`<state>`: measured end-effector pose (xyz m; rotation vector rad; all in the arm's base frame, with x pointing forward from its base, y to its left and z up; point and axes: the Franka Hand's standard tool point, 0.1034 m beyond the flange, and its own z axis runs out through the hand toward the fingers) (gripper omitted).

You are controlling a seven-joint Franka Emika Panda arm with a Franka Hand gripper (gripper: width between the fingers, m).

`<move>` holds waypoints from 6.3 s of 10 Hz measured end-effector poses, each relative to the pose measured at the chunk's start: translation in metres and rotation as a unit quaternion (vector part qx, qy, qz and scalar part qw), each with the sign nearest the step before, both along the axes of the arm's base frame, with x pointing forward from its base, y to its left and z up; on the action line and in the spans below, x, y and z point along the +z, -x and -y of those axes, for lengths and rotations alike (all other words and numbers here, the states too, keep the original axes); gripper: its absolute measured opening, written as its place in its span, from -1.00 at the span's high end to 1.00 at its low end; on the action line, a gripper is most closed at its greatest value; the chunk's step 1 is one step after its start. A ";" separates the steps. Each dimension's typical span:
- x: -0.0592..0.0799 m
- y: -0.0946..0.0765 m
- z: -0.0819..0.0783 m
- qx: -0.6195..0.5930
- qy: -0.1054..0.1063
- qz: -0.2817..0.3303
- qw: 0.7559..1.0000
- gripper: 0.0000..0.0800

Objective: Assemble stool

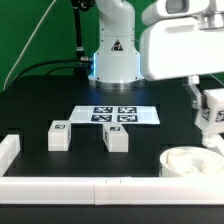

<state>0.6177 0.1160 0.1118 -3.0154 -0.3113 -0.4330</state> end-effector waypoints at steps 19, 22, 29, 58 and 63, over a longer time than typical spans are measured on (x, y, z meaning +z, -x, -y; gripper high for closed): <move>-0.030 0.000 -0.004 -0.019 -0.002 -0.010 1.000 0.16; -0.032 0.002 -0.004 -0.021 -0.005 0.010 1.000 0.16; -0.032 0.003 -0.005 -0.024 -0.004 0.027 0.999 0.16; -0.030 -0.013 -0.002 -0.351 -0.016 -0.193 0.916 0.14; -0.030 -0.016 0.003 -0.596 -0.096 -0.174 0.778 0.14</move>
Offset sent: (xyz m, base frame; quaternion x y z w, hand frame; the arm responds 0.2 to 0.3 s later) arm 0.0000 0.0000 0.0000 0.0000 0.0000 0.0000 1.0000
